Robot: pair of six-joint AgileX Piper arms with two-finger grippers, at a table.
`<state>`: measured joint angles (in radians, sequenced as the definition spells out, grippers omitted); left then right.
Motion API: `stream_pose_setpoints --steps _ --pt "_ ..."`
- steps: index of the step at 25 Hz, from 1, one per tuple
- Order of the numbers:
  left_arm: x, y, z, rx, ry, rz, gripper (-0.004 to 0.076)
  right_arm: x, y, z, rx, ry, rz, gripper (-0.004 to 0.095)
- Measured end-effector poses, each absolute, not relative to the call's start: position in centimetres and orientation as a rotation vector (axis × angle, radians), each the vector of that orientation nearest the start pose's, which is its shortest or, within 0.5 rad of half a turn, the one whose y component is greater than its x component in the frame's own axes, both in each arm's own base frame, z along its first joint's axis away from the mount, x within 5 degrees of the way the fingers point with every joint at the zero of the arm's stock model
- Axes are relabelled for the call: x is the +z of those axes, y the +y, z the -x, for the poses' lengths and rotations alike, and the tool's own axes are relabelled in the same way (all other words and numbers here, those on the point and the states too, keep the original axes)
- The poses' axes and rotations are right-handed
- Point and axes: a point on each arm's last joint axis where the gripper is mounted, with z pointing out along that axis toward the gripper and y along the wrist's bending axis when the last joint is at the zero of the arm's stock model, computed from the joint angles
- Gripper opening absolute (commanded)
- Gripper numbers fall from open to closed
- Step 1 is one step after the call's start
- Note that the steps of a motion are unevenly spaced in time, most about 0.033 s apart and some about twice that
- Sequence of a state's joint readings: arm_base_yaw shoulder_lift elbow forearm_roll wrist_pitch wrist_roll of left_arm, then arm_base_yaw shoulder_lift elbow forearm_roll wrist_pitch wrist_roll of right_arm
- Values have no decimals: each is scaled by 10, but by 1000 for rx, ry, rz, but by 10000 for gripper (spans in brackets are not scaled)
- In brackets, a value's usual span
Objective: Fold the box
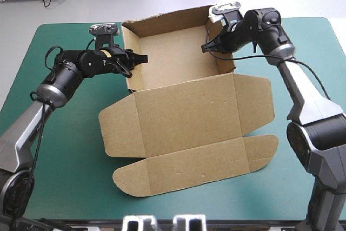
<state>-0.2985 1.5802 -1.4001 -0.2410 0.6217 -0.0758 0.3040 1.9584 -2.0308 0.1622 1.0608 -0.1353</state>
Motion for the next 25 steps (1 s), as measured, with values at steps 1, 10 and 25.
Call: stream_pose_setpoints --steps 1,10,25 --pt "343 -118 -343 -442 2319 -112 22 357 146 -419 282 2447 502 -24" --pt "329 -137 -370 -317 2463 -279 -10 335 146 -420 252 2599 481 -24" --pt "280 -178 -405 -79 2753 -441 -10 297 143 -430 166 2756 415 -24"
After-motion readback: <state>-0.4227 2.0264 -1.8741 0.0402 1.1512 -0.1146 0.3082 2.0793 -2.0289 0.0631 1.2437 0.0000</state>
